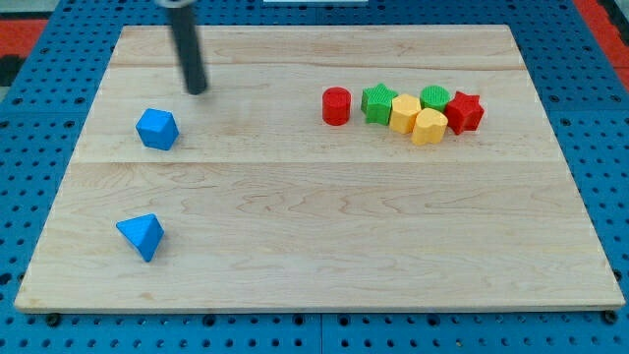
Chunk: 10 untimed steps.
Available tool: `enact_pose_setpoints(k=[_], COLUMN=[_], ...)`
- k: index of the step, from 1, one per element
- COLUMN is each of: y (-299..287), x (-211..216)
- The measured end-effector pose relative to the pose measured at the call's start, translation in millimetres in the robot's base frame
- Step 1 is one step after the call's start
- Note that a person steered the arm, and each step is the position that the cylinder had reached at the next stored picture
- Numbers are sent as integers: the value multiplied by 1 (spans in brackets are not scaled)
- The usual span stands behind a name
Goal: Move the blue cube to the left side of the yellow heart
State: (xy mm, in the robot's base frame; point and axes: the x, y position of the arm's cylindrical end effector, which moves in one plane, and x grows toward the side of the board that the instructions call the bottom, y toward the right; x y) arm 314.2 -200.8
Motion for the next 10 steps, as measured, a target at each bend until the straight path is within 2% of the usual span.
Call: enact_pose_setpoints(k=[1, 2, 3, 4, 5, 6, 8, 9, 10], y=[-91, -29, 69, 87, 62, 72, 173, 180, 191], x=[43, 74, 79, 88, 99, 109, 119, 143, 112])
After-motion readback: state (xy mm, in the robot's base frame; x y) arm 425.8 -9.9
